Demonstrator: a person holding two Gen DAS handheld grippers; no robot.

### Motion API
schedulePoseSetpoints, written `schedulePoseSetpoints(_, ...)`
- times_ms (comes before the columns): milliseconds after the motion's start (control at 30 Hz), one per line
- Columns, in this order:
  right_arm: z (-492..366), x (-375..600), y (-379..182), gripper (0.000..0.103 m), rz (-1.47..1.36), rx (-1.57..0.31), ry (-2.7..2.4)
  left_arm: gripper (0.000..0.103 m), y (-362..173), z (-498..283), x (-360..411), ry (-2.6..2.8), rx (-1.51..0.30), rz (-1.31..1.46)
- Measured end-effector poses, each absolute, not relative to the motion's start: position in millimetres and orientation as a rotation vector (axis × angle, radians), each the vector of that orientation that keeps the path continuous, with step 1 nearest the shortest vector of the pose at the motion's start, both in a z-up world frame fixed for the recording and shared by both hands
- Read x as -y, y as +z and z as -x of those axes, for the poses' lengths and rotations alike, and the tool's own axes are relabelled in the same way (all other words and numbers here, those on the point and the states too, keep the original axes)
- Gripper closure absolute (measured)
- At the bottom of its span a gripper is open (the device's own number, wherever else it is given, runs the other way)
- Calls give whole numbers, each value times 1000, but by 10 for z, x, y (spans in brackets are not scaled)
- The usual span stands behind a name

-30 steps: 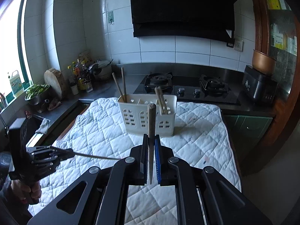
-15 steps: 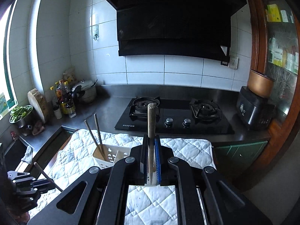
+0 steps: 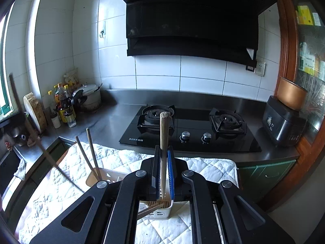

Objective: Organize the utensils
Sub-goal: 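Lower the chopsticks into the white holder and open both grippers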

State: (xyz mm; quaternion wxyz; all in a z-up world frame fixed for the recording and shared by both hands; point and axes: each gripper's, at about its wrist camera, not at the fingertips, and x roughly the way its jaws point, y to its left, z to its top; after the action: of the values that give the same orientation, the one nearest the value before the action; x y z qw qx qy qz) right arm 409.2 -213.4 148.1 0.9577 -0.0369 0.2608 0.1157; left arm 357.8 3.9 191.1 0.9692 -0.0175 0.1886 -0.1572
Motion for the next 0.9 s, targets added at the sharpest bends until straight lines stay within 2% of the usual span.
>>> schedulePoseSetpoints(367,-4185,2185,1170,96,88,-593,236,98,1514,-4095,8,-284,-464,80)
schedulePoseSetpoints(700,-4088,2216,1178,95,81,-587,243,97,1163,-4290,-51,-266,-577,93)
schedulePoseSetpoints(733,-4064,2213,1194,93,86,-583,242,94,1154,-4284,-51,-261,-580,92)
schedulePoseSetpoints(833,-3949,2218,1264,85,95,-557,238,94,1188,-4226,-60,-267,-575,82)
schedulePoseSetpoints(900,-3844,2228,1322,84,101,-540,236,94,1245,-4152,-68,-266,-560,71)
